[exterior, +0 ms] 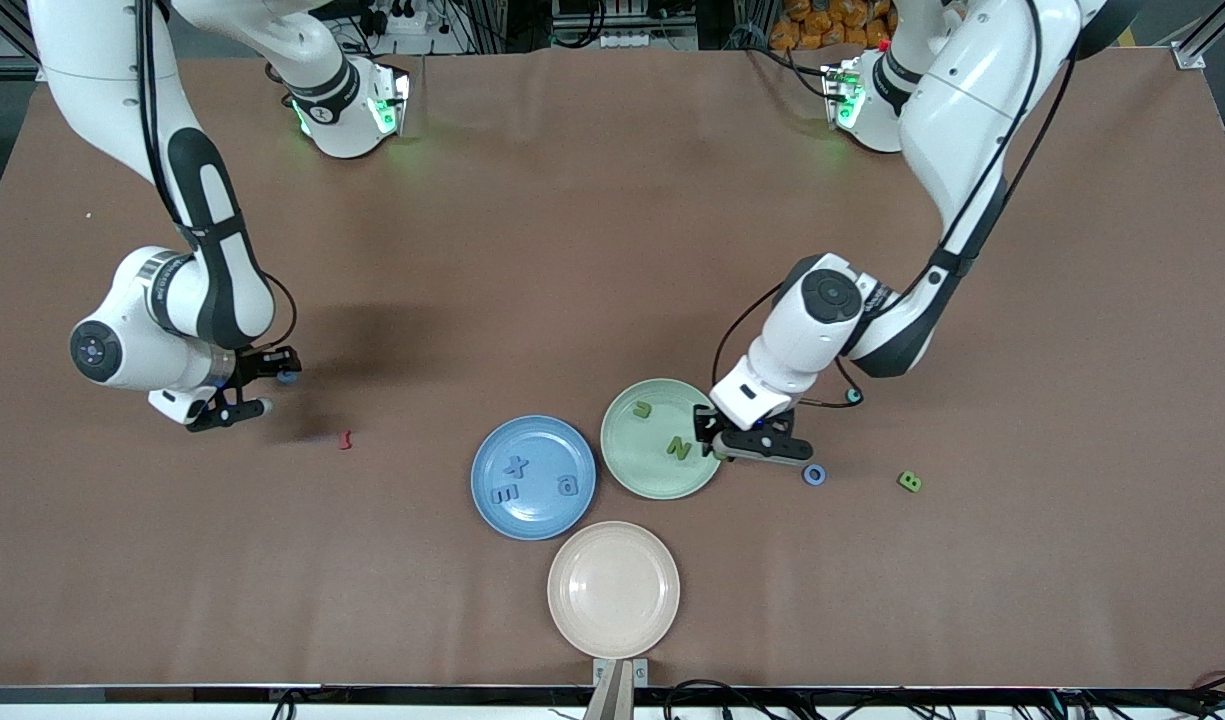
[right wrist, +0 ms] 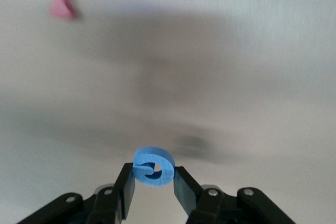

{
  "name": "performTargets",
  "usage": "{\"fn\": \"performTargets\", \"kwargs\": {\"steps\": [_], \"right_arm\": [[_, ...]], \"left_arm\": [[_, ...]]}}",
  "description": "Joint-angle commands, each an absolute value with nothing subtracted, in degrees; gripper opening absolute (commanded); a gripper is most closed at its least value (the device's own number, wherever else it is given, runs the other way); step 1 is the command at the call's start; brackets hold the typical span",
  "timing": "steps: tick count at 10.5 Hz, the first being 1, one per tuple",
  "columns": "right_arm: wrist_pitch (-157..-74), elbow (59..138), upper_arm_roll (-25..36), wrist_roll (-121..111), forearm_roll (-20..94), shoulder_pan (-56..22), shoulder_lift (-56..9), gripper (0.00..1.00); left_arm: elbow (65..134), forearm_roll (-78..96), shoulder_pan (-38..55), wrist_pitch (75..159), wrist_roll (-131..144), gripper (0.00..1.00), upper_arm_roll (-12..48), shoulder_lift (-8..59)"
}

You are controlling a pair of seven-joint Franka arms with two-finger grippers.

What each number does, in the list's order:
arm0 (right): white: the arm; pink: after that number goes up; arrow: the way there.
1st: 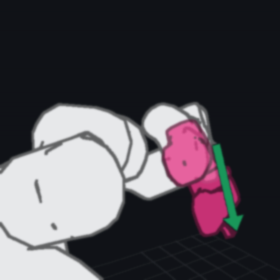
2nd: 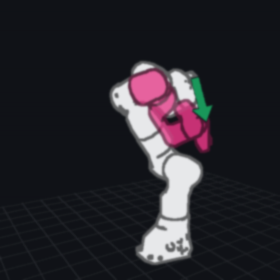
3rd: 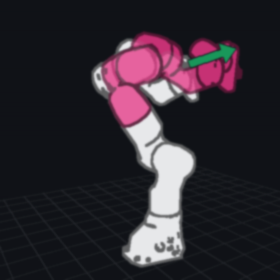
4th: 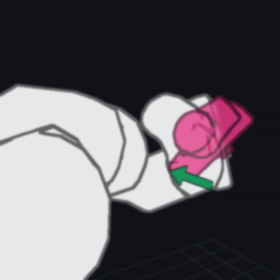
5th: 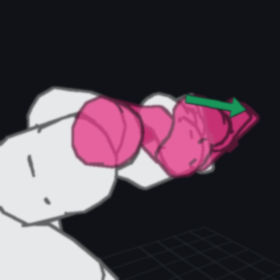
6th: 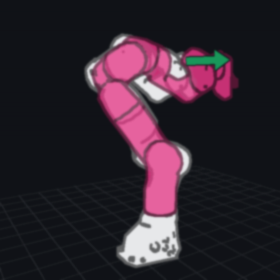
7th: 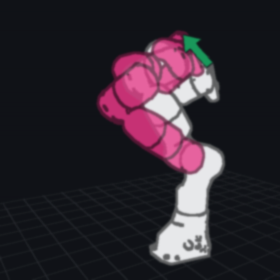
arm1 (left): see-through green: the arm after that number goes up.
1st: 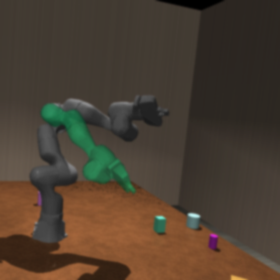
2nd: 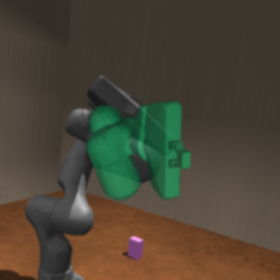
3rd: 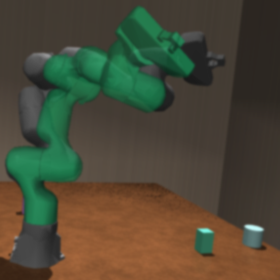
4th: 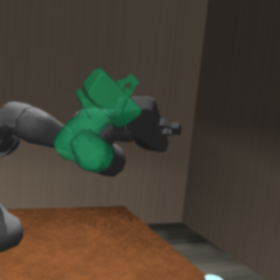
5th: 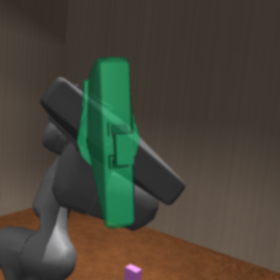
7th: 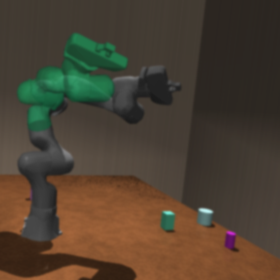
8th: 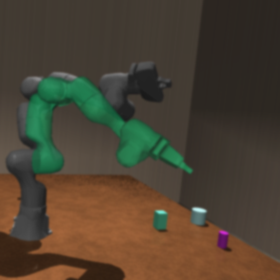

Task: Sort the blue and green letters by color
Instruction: 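Place the green P in the green plate while the right gripper carries C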

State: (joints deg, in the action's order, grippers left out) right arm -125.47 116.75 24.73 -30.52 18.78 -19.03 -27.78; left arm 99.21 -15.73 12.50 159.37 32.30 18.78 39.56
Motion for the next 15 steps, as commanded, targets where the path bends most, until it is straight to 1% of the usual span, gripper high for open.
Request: {"fn": "performTargets", "kwargs": {"steps": [1, 2, 3, 4, 5, 7, 8, 9, 11, 12, 13, 15], "right_arm": [[-124.2, 110.5, 20.1, -28.8, 25.1, -19.5, -28.2, 0.0], [-124.2, 107.5, 18.5, -25.2, 31.1, -20.1, -29.1, 0.0], [-124.4, 103.8, 17.2, -21.6, 35.2, -21.6, -30.3, 0.0], [-124.5, 100.9, 17.1, -18.4, 38.8, -23.4, -31.4, 0.0], [-124.2, 98.6, 16.8, -17.8, 43.4, -24.5, -31.8, 0.0], [-125.5, 96.9, 15.9, -17.7, 54.8, -26.9, -32.1, 0.0], [-129.1, 96.6, 15.8, -18.1, 60.8, -27.8, -32.2, 0.0], [-132.9, 96.0, 15.8, -18.3, 62.4, -29.1, -32.4, 0.0], [-138.0, 94.4, 15.8, -17.8, 62.8, -32.8, -33.2, 0.0], [-140.8, 94.4, 15.8, -17.7, 62.8, -33.7, -33.3, 0.38], [-141.2, 94.4, 15.8, -17.7, 62.8, -33.8, -33.7, 0.99], [-140.5, 94.7, 15.7, -17.9, 62.8, -34.2, -33.7, 1.0]], "left_arm": [[92.5, -16.6, 16.7, 158.5, 39.5, 0.0, 18.4, 45.2], [91.7, -16.6, 18.4, 158.5, 42.4, 0.0, 17.8, 45.8], [91.6, -16.7, 19.6, 158.5, 45.2, 0.42, 17.4, 46.2], [91.6, -17.0, 19.7, 158.6, 46.6, 0.99, 17.0, 46.1], [91.6, -17.1, 19.6, 158.6, 46.6, 1.0, 17.0, 45.7], [91.8, -17.8, 17.7, 158.6, 46.0, 1.0, 16.7, 44.6], [92.1, -18.4, 15.9, 158.5, 44.7, 1.0, 16.5, 43.6], [92.5, -18.7, 13.6, 158.4, 42.8, 1.0, 16.6, 42.6], [93.8, -18.8, 9.2, 158.4, 36.6, 1.0, 16.7, 41.4], [94.2, -18.8, 6.6, 158.4, 31.9, 1.0, 17.0, 41.1], [94.5, -18.9, 3.9, 158.3, 26.0, 1.0, 17.2, 41.0], [94.7, -18.7, -0.6, 158.3, 13.8, 1.0, 17.4, 41.6]]}}
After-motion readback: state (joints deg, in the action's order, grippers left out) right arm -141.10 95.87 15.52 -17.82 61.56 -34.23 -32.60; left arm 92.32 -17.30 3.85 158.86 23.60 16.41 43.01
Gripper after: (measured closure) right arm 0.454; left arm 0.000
